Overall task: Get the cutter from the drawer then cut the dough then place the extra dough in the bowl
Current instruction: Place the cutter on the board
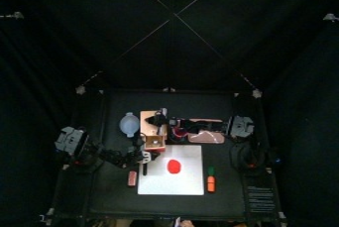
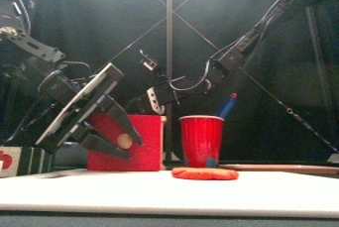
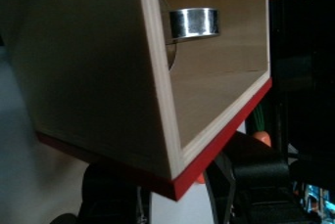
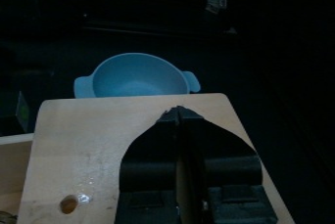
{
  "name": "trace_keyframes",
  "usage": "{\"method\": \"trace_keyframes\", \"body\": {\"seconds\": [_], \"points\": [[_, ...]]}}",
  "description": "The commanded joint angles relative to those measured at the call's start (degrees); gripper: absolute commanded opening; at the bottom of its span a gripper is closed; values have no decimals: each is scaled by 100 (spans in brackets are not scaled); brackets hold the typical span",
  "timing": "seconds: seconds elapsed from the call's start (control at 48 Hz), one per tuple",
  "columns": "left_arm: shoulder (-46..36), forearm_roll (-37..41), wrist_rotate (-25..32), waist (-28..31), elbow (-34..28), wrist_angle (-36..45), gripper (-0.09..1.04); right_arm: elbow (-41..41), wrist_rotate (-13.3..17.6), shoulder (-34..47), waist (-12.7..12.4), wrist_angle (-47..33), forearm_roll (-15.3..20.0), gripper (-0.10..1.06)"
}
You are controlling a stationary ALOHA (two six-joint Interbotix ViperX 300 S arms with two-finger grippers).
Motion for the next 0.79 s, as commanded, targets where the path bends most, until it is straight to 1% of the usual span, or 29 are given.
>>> {"method": "trace_keyframes", "body": {"seconds": [0.021,0.104,0.188,0.312,0.604,0.667,0.792], "points": [[-62,35,18,-88,-97,9,79,35,-18,9,-62,88,-9,-5],[-114,70,53,-97,-79,-26,85,26,-18,9,-62,88,-9,-5],[-176,123,53,-105,-26,-35,88,26,-18,0,-62,88,-9,-5],[-334,176,62,-176,79,-26,88,26,-18,0,-53,88,-9,-5],[-1327,457,70,-633,615,123,87,-26,0,0,-26,88,-9,-5],[-1529,677,97,-668,738,88,87,-44,9,0,-26,88,-9,-5],[-1863,1600,193,-642,914,-141,86,-70,62,-44,18,97,-9,-5]]}}
